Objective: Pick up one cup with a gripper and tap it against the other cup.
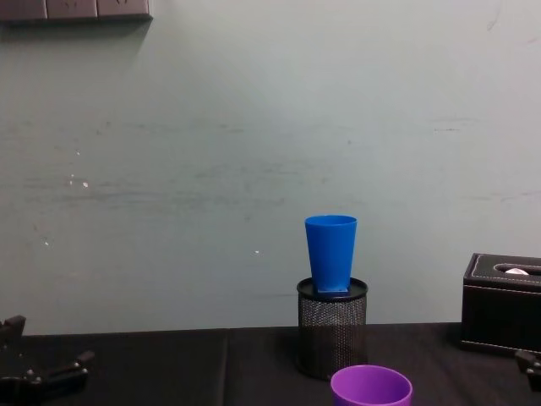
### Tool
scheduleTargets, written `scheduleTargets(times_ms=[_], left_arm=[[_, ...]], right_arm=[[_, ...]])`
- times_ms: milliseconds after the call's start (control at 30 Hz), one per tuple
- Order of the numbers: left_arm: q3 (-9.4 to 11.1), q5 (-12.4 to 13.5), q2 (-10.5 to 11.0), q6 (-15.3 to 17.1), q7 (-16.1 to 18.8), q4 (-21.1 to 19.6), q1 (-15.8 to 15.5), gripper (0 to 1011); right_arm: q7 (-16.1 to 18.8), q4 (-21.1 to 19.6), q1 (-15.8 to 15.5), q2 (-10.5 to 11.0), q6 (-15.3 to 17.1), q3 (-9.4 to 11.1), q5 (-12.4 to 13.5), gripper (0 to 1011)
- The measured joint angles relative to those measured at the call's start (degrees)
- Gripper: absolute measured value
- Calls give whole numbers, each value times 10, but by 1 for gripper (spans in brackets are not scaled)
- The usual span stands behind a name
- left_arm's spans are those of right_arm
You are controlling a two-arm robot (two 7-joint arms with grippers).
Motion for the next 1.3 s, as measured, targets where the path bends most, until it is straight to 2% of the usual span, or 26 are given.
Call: scheduleTargets(times_ms=[1300], left_arm=[[0, 0, 0, 0, 0, 0, 0, 1011]], right_arm=[[0, 0, 0, 0, 0, 0, 0, 1003]])
